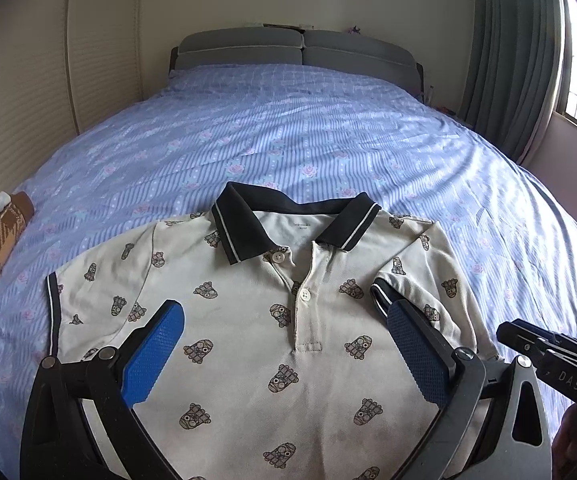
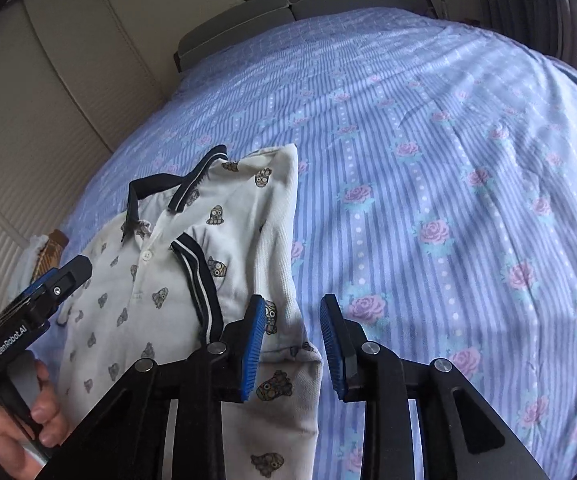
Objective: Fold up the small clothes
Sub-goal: 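Fold the held side edge inward toward the placket and release, then move the left tool to the opposite side edge and grasp it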
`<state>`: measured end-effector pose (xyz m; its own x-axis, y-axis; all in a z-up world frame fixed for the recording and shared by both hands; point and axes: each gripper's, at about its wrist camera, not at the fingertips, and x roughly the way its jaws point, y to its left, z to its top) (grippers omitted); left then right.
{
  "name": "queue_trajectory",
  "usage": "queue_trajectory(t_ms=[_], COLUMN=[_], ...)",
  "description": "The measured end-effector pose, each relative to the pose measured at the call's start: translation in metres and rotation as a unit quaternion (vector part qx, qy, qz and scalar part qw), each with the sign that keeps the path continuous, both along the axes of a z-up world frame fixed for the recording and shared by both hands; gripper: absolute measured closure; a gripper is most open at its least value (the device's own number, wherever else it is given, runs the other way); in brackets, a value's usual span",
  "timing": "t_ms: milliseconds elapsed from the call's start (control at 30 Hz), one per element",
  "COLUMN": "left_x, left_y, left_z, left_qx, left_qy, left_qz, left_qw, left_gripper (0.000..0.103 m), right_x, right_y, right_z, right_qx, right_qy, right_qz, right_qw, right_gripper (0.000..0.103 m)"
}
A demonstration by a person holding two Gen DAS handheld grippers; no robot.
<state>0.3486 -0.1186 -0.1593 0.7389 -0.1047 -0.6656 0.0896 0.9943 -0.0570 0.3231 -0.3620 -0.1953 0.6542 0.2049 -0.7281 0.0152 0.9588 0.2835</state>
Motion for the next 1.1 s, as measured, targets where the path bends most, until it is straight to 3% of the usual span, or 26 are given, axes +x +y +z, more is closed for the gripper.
queue_trajectory(t_ms=[133,300,700,767,967,1100], left_x=[-0.007,-0.019,-0.023,-0.016,0.020,0.040], left_y=[0.019,0.056,0.195,0.216,0.253,0.265], left_z=[0.006,0.010,0.003,-0.001,-0.021,-0.037], left_qx=[-0.001,0.008,-0.020,-0.037,-0.078,-0.106], left_qy=[0.001,0.003,0.011,0.012,0.029,0.035], left_qz=[0.002,0.009,0.044,0.049,0.046,0.047], left_qw=[1.0000,0.9999,0.9988,0.9980,0.9955,0.9927], left_gripper=[0.000,0.000,0.001,0.017,0.051,0.057], right_x=[-0.015,-0.026,-0.025,-0.022,-0.012,-0.006], right_y=[0.024,0.068,0.187,0.207,0.252,0.266], right_z=[0.025,0.048,0.069,0.067,0.055,0.047], right_qx=[-0.073,-0.132,-0.091,-0.082,-0.063,-0.062], right_qy=[-0.031,-0.058,-0.077,-0.074,-0.065,-0.058], right_qz=[-0.012,-0.014,-0.016,-0.012,0.006,0.011], right_qw=[0.997,0.989,0.993,0.994,0.996,0.996], right_gripper=[0.071,0.061,0.056,0.056,0.056,0.056])
